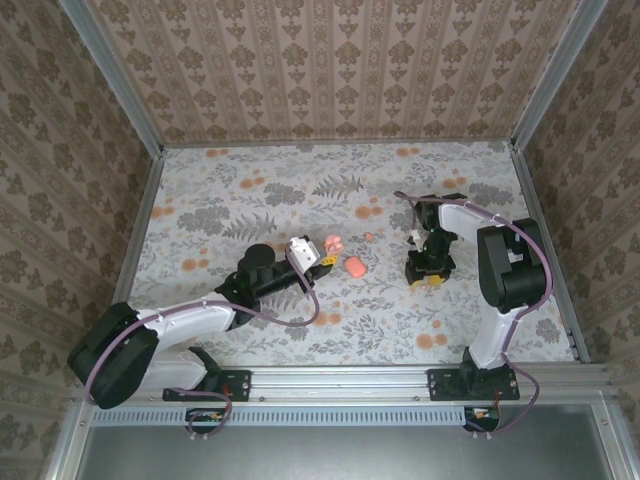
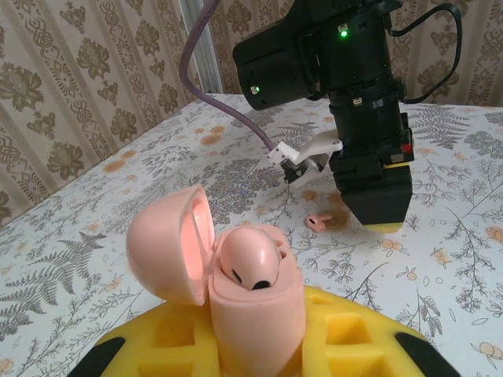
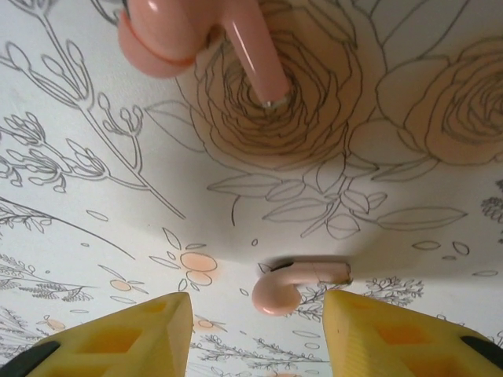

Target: Insert the wireless bluetooth earbuds into the charging case

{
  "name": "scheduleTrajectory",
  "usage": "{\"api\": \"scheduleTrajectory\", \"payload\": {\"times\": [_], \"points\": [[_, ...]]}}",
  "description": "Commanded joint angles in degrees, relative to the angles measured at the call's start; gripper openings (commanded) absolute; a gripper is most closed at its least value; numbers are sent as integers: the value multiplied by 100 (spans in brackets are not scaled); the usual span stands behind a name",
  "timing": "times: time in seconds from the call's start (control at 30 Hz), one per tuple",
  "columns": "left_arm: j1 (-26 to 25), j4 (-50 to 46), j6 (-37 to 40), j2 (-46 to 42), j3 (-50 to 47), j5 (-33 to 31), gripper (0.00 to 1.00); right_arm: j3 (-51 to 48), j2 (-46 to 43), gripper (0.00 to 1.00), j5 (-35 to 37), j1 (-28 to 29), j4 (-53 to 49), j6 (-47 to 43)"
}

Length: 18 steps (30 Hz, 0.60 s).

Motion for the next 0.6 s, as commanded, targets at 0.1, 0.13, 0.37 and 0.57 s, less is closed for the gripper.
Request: {"api": "scheduleTrajectory", "payload": {"times": [0.1, 0.13, 0.37, 0.57], "points": [[-47, 39, 82, -106, -25, 3, 10, -10, -140, 47, 56, -23, -455, 178], [-40, 38, 84, -106, -21, 6, 10, 5, -200, 47, 54, -23, -435, 178], [-47, 32, 107, -140, -19, 8, 10, 430, -381, 48, 16, -25, -251, 93], [-48, -22, 142, -185, -21, -49, 10, 662, 90, 48, -55, -24, -173, 35]]}}
